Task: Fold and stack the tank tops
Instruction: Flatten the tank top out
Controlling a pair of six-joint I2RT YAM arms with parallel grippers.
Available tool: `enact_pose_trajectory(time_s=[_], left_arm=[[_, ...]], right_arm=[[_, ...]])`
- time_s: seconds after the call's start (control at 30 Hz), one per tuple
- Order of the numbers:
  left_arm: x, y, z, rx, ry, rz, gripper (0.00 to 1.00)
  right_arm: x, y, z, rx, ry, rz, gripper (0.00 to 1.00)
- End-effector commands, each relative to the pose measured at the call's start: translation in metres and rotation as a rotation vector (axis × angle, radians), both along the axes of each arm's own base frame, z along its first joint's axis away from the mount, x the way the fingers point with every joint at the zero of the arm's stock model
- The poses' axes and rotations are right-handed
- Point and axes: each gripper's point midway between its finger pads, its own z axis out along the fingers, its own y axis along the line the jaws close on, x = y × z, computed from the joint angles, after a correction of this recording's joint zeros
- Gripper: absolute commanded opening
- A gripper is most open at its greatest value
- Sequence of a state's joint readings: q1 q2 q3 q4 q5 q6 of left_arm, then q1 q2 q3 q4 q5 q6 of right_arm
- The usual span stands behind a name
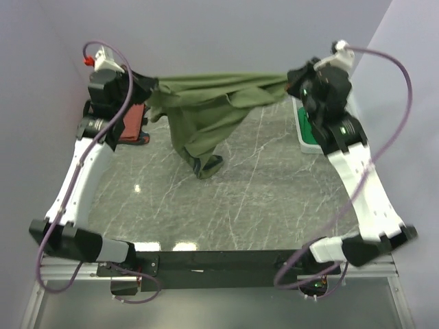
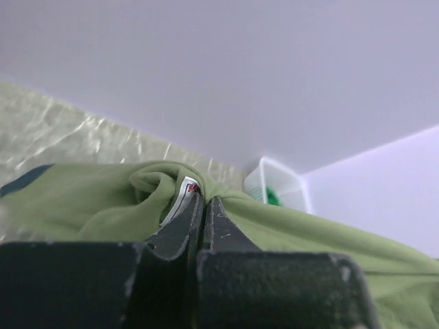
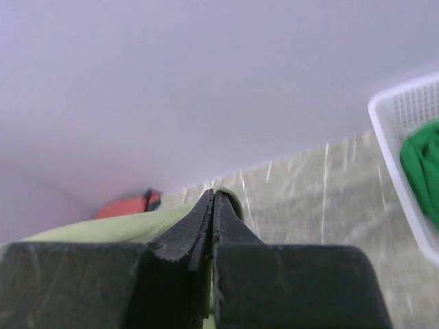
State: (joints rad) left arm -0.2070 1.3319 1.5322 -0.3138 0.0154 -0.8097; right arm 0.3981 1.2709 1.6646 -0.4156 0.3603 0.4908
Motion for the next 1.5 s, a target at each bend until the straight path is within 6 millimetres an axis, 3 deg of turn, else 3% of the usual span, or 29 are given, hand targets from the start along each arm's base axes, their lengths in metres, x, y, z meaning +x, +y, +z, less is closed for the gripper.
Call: enact_pose_trajectory(time_s=[0.0,0.03,0.07,0.1,0.13,0.17,0.2,0.27,0.3,0.33,0.37,0.4,0.43,0.47,0.57,0.6,0.63,0.67,0.7,0.73,0.77,0.8,0.83,0.87,0.9,1.0,1.17,1.3,1.47], left_arm=[[0.043,0.010,0.042,-0.101,-0.134,-0.019,0.00],[0.053,0.016,0.057,-0.110,-0.174,-0.024,0.01],[0.081,0.014,0.044,-0.115,-0.148,-0.030,0.00],[0.083,0.014,0.089,-0.129,-0.246,-0.052,0.00],[0.086,0.008,0.100,-0.135,-0.276,-0.128,0.00],[0.105,0.006,0.096,-0.159,-0.267,-0.148,0.01],[0.097,0.008,0.137,-0.165,-0.359,-0.164,0.01],[0.101,0.005,0.153,-0.165,-0.398,-0.202,0.01],[0.088,0.009,0.181,-0.161,-0.461,-0.208,0.01],[0.079,0.010,0.191,-0.161,-0.481,-0.220,0.00],[0.070,0.012,0.197,-0.164,-0.491,-0.222,0.01],[0.078,0.016,0.177,-0.174,-0.447,-0.211,0.01],[0.053,0.018,0.188,-0.185,-0.466,-0.212,0.01],[0.068,0.020,0.140,-0.203,-0.351,-0.189,0.01],[0.039,0.038,0.101,-0.222,-0.249,-0.106,0.01],[0.043,0.041,0.032,-0.232,-0.101,-0.074,0.01],[0.017,0.042,0.025,-0.230,-0.094,-0.061,0.01],[0.010,0.043,-0.003,-0.229,-0.040,-0.046,0.01],[-0.001,0.042,-0.075,-0.238,0.107,-0.036,0.01],[-0.021,0.040,-0.094,-0.231,0.140,-0.047,0.04],[-0.037,0.040,-0.159,-0.231,0.284,-0.028,0.10],[-0.051,0.037,-0.187,-0.235,0.346,-0.038,0.32],[-0.065,0.033,-0.207,-0.238,0.380,-0.062,0.40],[-0.083,0.030,-0.250,-0.240,0.471,-0.069,0.47],[-0.092,0.031,-0.266,-0.230,0.512,-0.064,0.57],[-0.115,0.040,-0.302,-0.185,0.597,-0.011,0.68],[-0.127,0.062,-0.304,-0.140,0.618,0.123,0.70],[-0.140,0.059,-0.321,-0.152,0.683,0.131,0.46],[-0.160,0.038,-0.342,-0.125,0.756,0.102,0.37]], right_arm=[[0.061,0.010,0.005,-0.068,-0.016,0.051,0.00],[0.063,0.010,0.048,-0.057,-0.110,0.056,0.00],[0.085,0.019,0.047,-0.069,-0.116,0.065,0.00],[0.091,0.021,0.061,-0.085,-0.151,0.079,0.00],[0.078,0.017,0.117,-0.061,-0.275,0.079,0.00],[0.097,0.024,0.110,-0.074,-0.254,0.086,0.00],[0.079,0.018,0.156,-0.063,-0.371,0.078,0.00],[0.075,0.015,0.177,-0.055,-0.438,0.066,0.00],[0.075,0.014,0.176,-0.059,-0.443,0.056,0.00],[0.050,0.004,0.203,-0.038,-0.528,0.044,0.00],[0.045,0.002,0.203,-0.040,-0.533,0.041,0.00],[0.056,0.005,0.181,-0.054,-0.482,0.045,0.00],[0.043,0.002,0.183,-0.052,-0.481,0.047,0.00],[0.043,0.001,0.173,-0.051,-0.449,0.049,0.00],[0.042,-0.003,0.112,-0.058,-0.264,0.041,0.00],[0.055,0.002,0.047,-0.062,-0.117,0.044,0.00],[0.030,-0.004,0.042,-0.033,-0.120,0.050,0.00],[0.023,-0.003,0.010,-0.023,-0.064,0.061,0.00],[0.022,0.001,-0.078,-0.012,0.109,0.069,0.00],[0.002,0.004,-0.098,0.023,0.137,0.112,0.00],[-0.012,0.013,-0.180,0.023,0.293,0.155,0.00],[-0.024,0.021,-0.209,0.026,0.351,0.195,0.03],[-0.037,0.021,-0.240,0.027,0.429,0.192,0.19],[-0.050,0.033,-0.265,0.031,0.483,0.230,0.30],[-0.068,0.032,-0.309,0.019,0.572,0.240,0.39],[-0.093,0.034,-0.344,0.052,0.621,0.252,0.58],[-0.102,0.012,-0.350,0.014,0.636,0.156,0.65],[-0.093,-0.009,-0.347,-0.028,0.625,0.045,0.67],[-0.073,-0.004,-0.339,-0.018,0.609,0.043,0.68]])
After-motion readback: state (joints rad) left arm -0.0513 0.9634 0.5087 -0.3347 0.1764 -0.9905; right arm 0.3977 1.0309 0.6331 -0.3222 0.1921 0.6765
